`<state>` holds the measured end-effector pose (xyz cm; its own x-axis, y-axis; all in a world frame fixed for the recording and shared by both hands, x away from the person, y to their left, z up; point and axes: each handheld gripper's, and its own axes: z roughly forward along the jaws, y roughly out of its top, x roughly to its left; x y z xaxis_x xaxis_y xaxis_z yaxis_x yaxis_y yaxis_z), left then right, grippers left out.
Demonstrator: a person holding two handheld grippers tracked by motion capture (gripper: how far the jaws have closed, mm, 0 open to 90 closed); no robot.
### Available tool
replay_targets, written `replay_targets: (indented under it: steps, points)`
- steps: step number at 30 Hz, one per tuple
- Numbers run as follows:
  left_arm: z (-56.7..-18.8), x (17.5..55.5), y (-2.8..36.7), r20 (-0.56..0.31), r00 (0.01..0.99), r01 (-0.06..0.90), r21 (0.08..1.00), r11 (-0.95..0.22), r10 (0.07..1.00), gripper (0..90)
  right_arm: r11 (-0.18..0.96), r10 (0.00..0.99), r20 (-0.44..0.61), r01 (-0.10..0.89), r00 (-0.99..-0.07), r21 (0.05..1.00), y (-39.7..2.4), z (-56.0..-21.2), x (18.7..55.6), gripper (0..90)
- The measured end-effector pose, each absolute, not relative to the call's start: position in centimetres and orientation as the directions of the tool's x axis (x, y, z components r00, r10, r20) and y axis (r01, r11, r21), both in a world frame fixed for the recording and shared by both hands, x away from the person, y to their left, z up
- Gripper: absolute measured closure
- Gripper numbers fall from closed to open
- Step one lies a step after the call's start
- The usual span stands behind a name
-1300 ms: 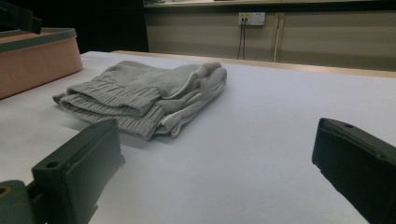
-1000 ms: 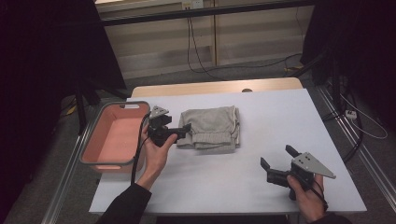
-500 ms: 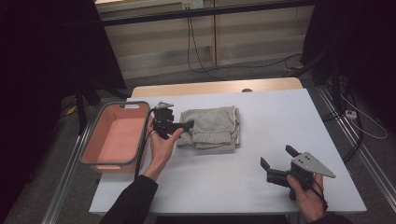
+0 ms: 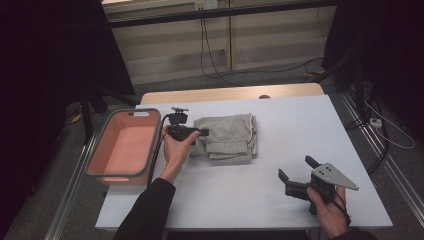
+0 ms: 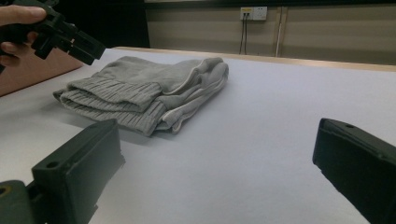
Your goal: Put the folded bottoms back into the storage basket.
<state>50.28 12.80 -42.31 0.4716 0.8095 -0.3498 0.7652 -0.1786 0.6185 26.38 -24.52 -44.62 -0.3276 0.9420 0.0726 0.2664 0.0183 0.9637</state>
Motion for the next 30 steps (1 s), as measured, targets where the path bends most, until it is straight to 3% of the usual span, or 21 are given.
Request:
replay_targets:
  steps: [25, 30]
  points:
    - [-45.0, 51.7, 12.7, -0.360, 0.390, 0.818, 0.558, -0.139, 0.848, 13.7, 0.018, 0.940, 0.076, 0.268, -0.333, 0.963, -24.5, -44.7, 26.4, 1.2]
    - [-44.9, 51.7, 12.8, -0.448, 0.355, 0.848, 0.524, -0.080, 0.821, 14.5, 0.019, 0.940, 0.075, 0.269, -0.334, 0.963, -24.4, -44.7, 26.4, 1.2]
